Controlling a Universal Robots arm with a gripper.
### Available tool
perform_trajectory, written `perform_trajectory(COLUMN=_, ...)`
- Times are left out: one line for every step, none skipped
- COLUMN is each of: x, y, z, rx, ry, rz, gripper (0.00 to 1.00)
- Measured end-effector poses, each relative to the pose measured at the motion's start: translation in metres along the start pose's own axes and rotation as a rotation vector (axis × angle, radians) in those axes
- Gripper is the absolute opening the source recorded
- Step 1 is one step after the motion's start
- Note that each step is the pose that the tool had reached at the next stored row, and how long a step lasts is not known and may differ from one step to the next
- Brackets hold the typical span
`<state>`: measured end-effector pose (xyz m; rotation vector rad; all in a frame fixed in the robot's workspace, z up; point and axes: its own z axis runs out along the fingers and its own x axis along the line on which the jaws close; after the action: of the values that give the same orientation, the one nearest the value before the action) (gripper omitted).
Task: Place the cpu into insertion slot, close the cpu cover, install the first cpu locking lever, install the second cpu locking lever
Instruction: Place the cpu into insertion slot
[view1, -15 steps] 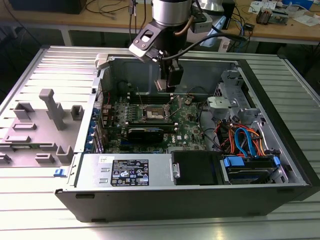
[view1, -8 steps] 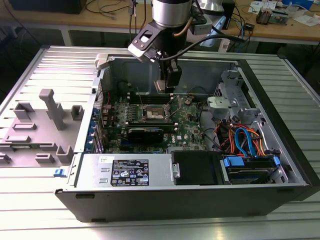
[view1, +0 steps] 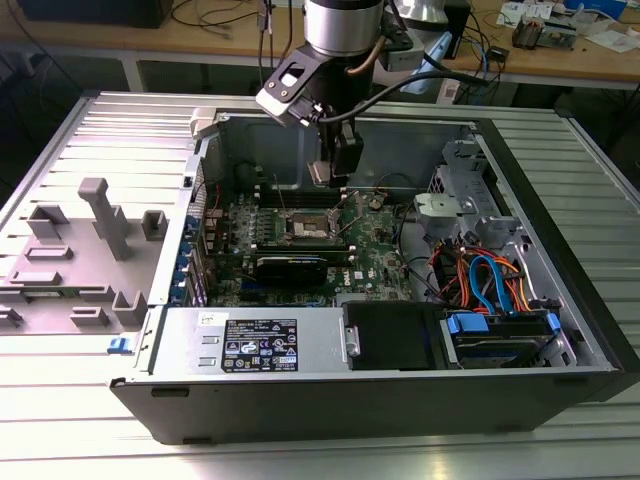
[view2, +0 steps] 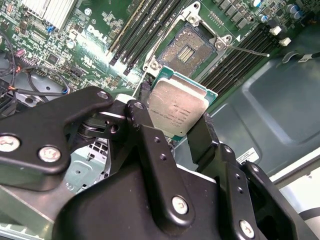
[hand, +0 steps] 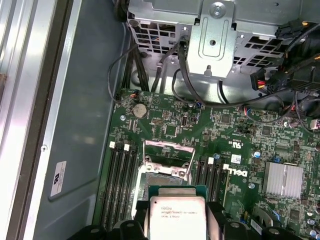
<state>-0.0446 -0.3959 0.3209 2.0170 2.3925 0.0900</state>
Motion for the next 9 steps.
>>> perform_trajectory(x=0.0000, y=-0.0002, z=0.0004, rx=0.0000, ry=-0.0001, rz=0.000, gripper=0.54)
perform_trajectory(x=0.0000, y=-0.0004, z=0.0009, rx=0.0000, ry=-0.0001, rz=0.000, gripper=0.54)
perform_trajectory(x=0.0000, y=-0.0005, z=0.0014, rx=-0.0001, ry=-0.0001, rz=0.001, gripper=0.54)
perform_trajectory(x=0.0000, y=-0.0007, z=0.0023, rx=-0.0001, ry=0.0000, rz=0.001, gripper=0.54)
perform_trajectory(x=-0.0001, y=-0.0009, z=0.0029, rx=-0.0001, ry=-0.0001, rz=0.001, gripper=0.54)
perform_trajectory(x=-0.0001, y=-0.0009, z=0.0035, rx=-0.0001, ry=-0.0001, rz=0.001, gripper=0.54)
perform_trajectory(x=-0.0001, y=-0.0010, z=0.0044, rx=0.0000, ry=-0.0002, rz=0.002, gripper=0.54)
perform_trajectory(x=-0.0001, y=-0.0011, z=0.0046, rx=0.0003, ry=-0.0004, rz=0.002, gripper=0.54)
perform_trajectory(x=-0.0001, y=-0.0011, z=0.0047, rx=0.0003, ry=-0.0004, rz=0.002, gripper=0.54)
